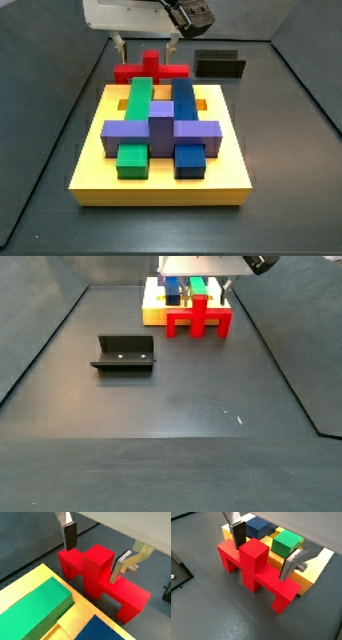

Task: Pick up the red object. Move up. Move to above the board. Insert the red object.
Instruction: Pick up the red object.

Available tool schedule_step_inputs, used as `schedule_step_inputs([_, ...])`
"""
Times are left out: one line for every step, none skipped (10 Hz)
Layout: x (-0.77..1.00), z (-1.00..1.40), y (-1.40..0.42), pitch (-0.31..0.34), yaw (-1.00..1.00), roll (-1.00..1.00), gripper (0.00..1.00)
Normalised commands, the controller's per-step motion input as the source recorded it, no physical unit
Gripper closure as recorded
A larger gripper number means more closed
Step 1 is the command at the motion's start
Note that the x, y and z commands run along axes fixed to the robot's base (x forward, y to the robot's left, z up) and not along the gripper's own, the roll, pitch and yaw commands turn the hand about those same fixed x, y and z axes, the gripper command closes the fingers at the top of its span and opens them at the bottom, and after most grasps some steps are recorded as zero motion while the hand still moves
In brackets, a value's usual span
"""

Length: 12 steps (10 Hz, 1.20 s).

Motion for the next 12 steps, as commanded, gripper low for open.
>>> schedule_step_inputs([0.00, 0.00, 0.00, 0.000, 0.00, 0.00, 1.00])
schedule_step_inputs([0.00, 0.00, 0.00, 0.000, 0.00, 0.00, 1.00])
schedule_step_inputs([0.00, 0.00, 0.00, 0.000, 0.00, 0.00, 1.00])
schedule_step_inputs([0.00, 0.00, 0.00, 0.000, 0.00, 0.00, 1.00])
schedule_step_inputs([0.00, 0.00, 0.00, 0.000, 0.00, 0.00, 1.00])
schedule_step_inputs([0.00, 0.00, 0.00, 0.000, 0.00, 0.00, 1.00])
schedule_step_inputs([0.00, 0.00, 0.00, 0.000, 0.00, 0.00, 1.00])
schedule_step_inputs([0.00, 0.00, 0.00, 0.000, 0.00, 0.00, 1.00])
schedule_step_inputs([0.00, 0.00, 0.00, 0.000, 0.00, 0.00, 1.00])
schedule_step_inputs([0.00, 0.00, 0.00, 0.000, 0.00, 0.00, 1.00])
schedule_step_inputs([0.00, 0.00, 0.00, 0.000, 0.00, 0.00, 1.00])
schedule_step_inputs([0.00, 0.00, 0.00, 0.000, 0.00, 0.00, 1.00])
